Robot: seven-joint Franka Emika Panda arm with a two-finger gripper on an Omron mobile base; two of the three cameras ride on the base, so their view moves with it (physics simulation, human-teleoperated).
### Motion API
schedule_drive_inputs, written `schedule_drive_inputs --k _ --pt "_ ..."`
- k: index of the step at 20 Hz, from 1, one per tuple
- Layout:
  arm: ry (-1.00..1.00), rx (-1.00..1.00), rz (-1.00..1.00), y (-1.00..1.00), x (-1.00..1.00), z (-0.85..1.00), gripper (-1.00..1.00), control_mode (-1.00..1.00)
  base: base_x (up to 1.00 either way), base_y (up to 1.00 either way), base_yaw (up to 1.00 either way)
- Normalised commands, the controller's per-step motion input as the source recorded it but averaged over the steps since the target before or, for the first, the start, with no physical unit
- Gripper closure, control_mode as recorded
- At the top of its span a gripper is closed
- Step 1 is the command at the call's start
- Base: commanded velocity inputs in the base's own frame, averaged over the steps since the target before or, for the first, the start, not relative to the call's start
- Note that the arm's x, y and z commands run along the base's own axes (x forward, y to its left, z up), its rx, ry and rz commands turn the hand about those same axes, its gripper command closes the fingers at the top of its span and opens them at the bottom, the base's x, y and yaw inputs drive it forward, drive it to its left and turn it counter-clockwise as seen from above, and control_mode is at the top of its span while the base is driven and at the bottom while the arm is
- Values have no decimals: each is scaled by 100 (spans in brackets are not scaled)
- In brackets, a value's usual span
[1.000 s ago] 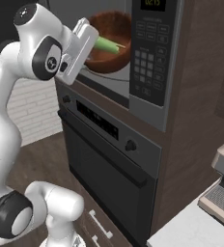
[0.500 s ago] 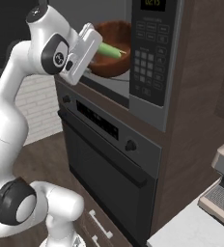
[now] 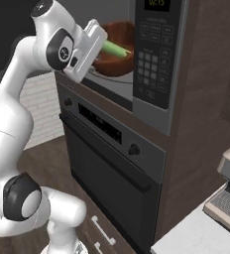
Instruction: Pick the corn from the sink and place it in the bowl. Then pick the bowl and place it in the microwave. Then close the microwave door and press the start button.
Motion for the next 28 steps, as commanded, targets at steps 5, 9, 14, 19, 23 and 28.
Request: schedule_drive_inputs --k 5,9,14,19,23,28 --pt "0 0 0 0 48 -3 100 -100 0 0 0" --pt "0 0 0 -2 51 -12 100 -100 0 0 0" --pt "0 0 0 0 42 -14 -100 -100 0 0 0" --pt "-2 0 0 0 26 -1 -100 -100 0 0 0" --pt "-3 0 0 0 5 -1 -100 -100 0 0 0" --pt "-39 0 0 9 0 -18 -100 -100 0 0 0"
